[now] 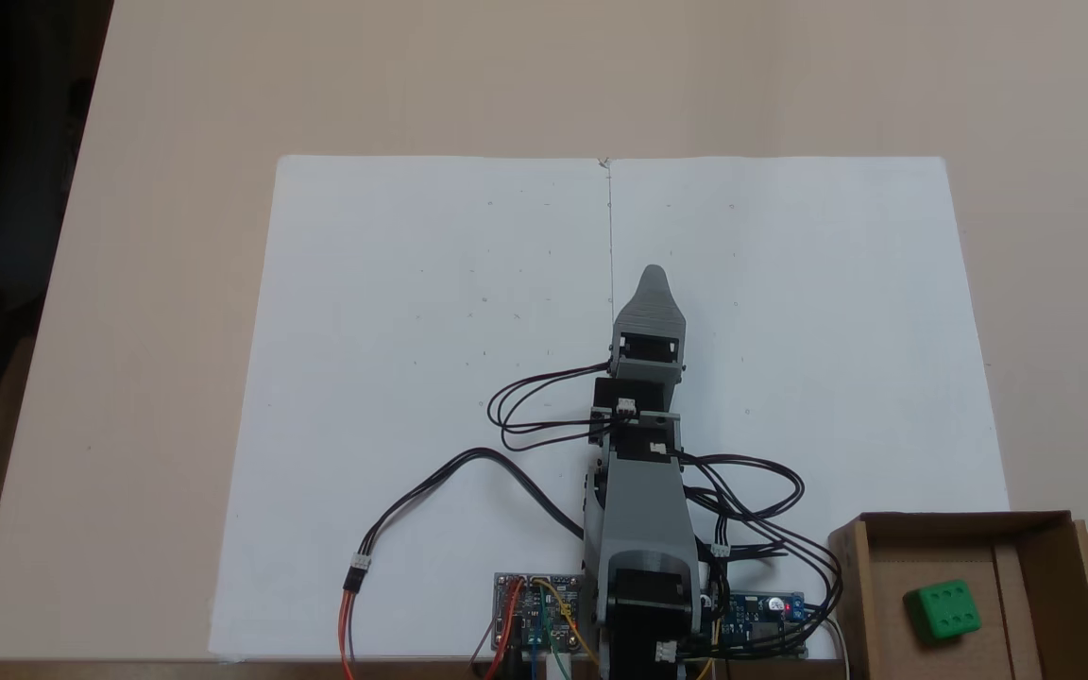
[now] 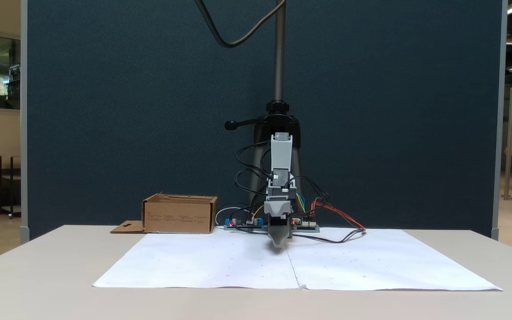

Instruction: Grasp a green dice and put it in the bin.

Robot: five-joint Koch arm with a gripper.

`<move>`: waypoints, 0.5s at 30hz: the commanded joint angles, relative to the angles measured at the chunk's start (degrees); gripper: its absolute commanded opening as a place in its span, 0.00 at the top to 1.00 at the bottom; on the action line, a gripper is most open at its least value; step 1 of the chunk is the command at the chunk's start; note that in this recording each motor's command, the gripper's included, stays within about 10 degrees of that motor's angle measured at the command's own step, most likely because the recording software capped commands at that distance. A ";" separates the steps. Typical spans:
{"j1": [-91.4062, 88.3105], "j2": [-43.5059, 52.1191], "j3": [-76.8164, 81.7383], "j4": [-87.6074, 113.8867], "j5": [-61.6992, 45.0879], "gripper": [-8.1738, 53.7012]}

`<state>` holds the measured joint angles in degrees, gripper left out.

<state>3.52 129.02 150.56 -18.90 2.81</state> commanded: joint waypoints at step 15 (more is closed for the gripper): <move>0.09 6.24 11.67 -26.17 -4.57 0.14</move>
<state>3.16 129.29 152.23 -35.07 2.81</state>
